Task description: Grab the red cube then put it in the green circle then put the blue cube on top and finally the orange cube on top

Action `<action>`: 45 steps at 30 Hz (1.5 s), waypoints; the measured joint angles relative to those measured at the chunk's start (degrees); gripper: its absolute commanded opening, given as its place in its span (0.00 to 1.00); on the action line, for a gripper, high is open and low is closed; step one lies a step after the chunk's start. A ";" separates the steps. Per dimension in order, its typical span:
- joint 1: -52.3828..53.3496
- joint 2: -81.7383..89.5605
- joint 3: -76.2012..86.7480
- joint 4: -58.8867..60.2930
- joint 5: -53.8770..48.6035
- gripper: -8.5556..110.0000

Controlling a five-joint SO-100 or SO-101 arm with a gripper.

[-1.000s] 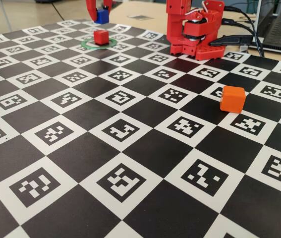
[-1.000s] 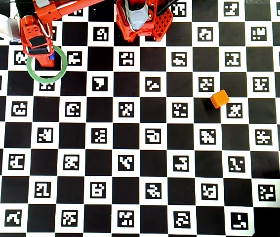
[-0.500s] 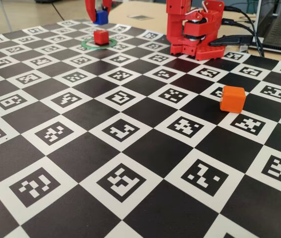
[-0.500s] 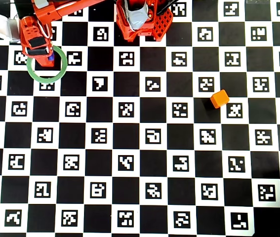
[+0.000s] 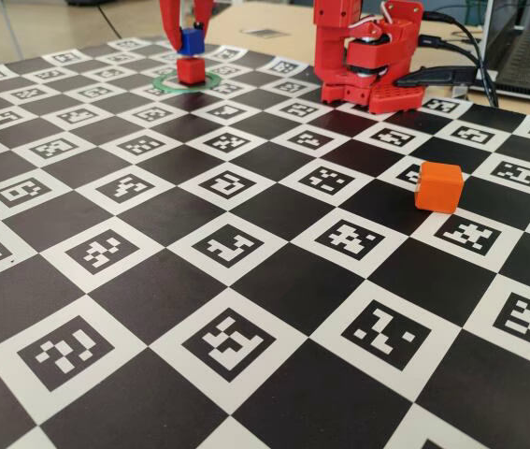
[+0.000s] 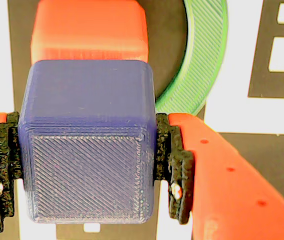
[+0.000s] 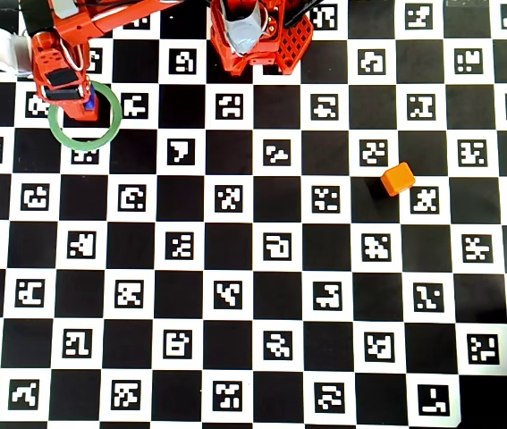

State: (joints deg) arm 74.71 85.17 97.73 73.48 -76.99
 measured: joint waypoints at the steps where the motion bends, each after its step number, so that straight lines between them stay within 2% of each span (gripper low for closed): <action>1: 0.00 0.00 0.00 0.00 0.00 0.14; 45: 0.00 -0.09 1.93 -1.41 0.00 0.14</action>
State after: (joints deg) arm 74.71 85.08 99.67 72.07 -76.99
